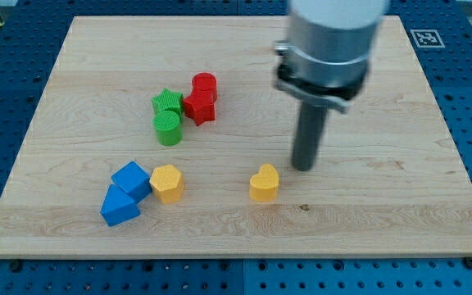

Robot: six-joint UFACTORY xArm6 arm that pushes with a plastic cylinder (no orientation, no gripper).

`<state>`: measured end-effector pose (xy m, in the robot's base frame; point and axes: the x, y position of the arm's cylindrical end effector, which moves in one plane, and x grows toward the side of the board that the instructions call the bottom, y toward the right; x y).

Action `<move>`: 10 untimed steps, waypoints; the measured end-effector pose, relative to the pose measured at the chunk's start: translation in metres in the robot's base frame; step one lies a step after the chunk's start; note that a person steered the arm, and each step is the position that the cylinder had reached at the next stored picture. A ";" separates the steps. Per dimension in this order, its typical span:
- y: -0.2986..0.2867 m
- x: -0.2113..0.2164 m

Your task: Push the yellow heart into the yellow hexagon

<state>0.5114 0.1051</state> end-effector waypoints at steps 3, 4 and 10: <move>0.000 0.046; -0.013 0.046; -0.032 0.042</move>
<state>0.5538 0.0735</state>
